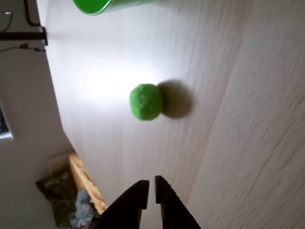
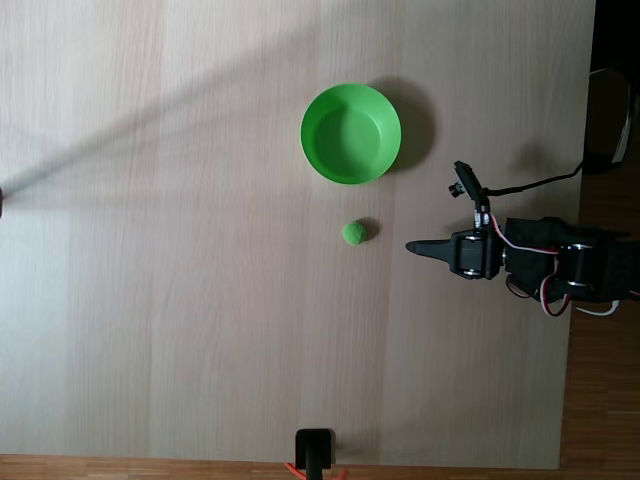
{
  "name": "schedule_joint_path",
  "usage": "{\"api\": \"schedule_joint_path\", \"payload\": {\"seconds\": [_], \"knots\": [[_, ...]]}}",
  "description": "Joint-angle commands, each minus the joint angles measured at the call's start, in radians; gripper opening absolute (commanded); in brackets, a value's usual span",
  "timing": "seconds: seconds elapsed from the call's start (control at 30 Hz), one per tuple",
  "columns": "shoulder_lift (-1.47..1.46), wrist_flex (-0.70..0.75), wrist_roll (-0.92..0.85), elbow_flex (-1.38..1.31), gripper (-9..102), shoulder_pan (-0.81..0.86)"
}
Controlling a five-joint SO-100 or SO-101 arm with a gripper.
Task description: Grasp a green pompom and put it in the green bowl.
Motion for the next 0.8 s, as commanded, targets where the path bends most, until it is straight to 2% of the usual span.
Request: {"api": "schedule_joint_path", "payload": {"seconds": [0.0,0.77], "knots": [[0.052,-0.003,-0.003,0.003,0,0.002],[0.052,-0.003,-0.003,0.003,0,-0.006]]}}
